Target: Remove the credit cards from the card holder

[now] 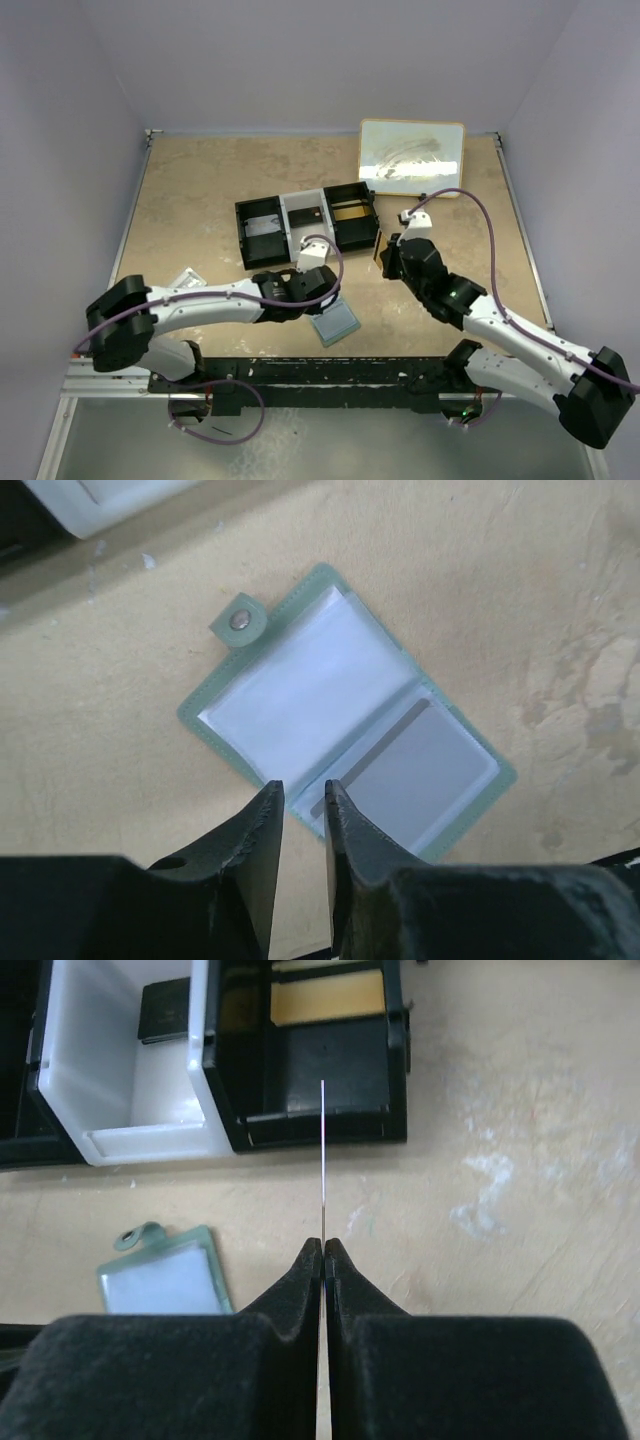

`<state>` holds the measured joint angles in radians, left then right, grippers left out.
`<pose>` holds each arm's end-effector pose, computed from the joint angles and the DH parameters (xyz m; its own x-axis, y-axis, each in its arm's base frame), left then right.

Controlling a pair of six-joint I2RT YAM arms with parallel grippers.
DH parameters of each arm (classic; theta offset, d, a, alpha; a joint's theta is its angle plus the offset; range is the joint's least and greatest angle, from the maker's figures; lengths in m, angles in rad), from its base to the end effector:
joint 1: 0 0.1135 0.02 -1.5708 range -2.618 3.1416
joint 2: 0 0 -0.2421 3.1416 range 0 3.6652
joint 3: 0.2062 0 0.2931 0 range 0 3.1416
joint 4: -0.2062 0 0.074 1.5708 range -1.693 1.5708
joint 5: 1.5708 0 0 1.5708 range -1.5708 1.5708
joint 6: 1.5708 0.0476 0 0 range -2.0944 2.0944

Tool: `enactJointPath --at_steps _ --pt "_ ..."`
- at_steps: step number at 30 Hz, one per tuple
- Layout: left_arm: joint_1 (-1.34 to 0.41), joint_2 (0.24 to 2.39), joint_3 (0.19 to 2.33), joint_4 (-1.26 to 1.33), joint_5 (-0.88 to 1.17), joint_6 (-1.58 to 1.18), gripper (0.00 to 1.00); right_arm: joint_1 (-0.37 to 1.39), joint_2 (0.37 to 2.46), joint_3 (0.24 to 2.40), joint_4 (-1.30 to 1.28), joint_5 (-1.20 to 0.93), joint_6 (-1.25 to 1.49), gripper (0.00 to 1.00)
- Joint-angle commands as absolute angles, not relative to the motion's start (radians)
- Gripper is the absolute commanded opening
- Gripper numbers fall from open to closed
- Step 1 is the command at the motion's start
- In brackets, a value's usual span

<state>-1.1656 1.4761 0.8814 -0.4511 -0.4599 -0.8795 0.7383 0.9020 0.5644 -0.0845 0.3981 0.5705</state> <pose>0.1483 -0.2920 0.1425 -0.7844 0.0774 -0.6154 0.2063 0.9682 -0.1413 0.2106 0.1667 0.2167 -0.4488 0.2647 -0.8535 -0.1384 0.9230 0.3590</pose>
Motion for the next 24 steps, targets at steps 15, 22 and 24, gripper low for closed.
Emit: enactJointPath --at_steps 15,22,24 --pt "-0.667 1.060 0.848 -0.666 -0.596 -0.594 0.65 0.705 1.206 0.746 0.278 0.285 -0.338 0.00" --pt "-0.606 1.041 0.868 -0.661 -0.733 -0.564 0.72 0.633 1.402 0.862 0.292 0.171 -0.512 0.00" --pt "-0.605 1.039 0.869 -0.661 -0.745 -0.566 0.72 0.631 1.449 0.883 0.316 0.182 -0.549 0.00"
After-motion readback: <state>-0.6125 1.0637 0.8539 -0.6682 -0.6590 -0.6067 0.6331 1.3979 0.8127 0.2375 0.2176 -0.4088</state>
